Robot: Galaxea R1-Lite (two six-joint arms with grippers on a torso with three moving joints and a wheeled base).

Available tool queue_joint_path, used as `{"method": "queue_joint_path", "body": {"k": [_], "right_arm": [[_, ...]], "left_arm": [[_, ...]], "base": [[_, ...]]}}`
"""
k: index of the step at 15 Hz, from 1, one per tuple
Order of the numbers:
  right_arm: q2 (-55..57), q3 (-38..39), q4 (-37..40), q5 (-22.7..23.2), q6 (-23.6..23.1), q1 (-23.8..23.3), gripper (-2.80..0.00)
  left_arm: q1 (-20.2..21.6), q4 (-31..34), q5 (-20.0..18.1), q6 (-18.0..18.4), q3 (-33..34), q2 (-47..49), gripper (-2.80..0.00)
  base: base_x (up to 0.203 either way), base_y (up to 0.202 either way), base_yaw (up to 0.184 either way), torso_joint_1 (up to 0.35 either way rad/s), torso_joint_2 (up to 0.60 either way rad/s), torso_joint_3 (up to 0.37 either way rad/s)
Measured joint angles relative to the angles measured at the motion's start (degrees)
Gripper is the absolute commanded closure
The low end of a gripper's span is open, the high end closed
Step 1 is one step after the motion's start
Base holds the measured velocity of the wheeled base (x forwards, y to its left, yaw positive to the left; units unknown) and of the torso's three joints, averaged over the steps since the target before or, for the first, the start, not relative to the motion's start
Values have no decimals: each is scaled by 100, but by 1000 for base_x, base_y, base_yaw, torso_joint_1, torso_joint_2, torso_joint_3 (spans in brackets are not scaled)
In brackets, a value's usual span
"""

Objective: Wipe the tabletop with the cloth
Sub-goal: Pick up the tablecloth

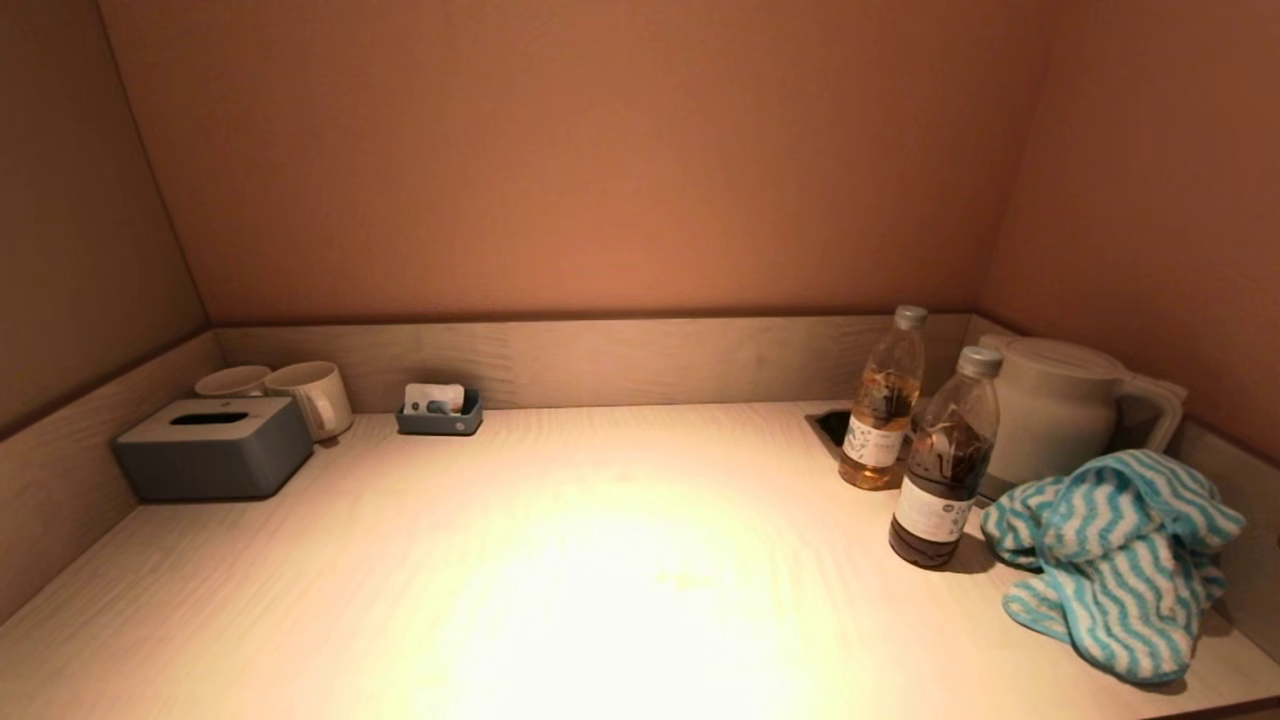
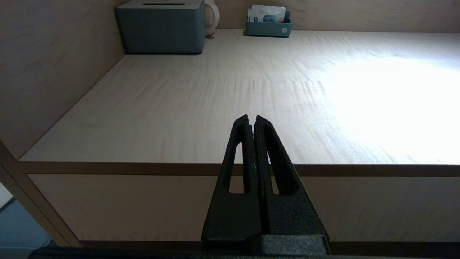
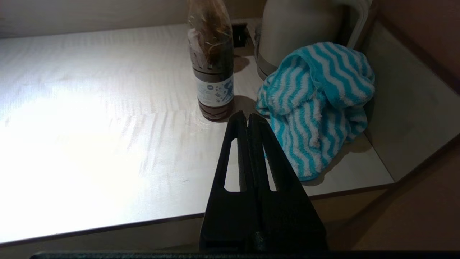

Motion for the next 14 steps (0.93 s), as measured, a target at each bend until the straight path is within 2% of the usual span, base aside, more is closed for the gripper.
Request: {"method": "queue_joint_path", "body": {"k": [4, 8, 14], "right_arm": [[2064, -795, -1, -369, 198, -237, 0], [3921, -1555, -9, -519, 498, -679, 0], [5266, -2163, -12, -495, 619, -1115, 0]], "left_arm": [[0, 0, -5, 0, 0, 0, 0], [0, 0, -5, -2, 0, 0, 0], [0, 0, -2, -2, 0, 0, 0]], "base": [[0, 0, 0, 0, 0, 0], [0, 0, 0, 0, 0, 0], [0, 0, 0, 0, 0, 0]]}}
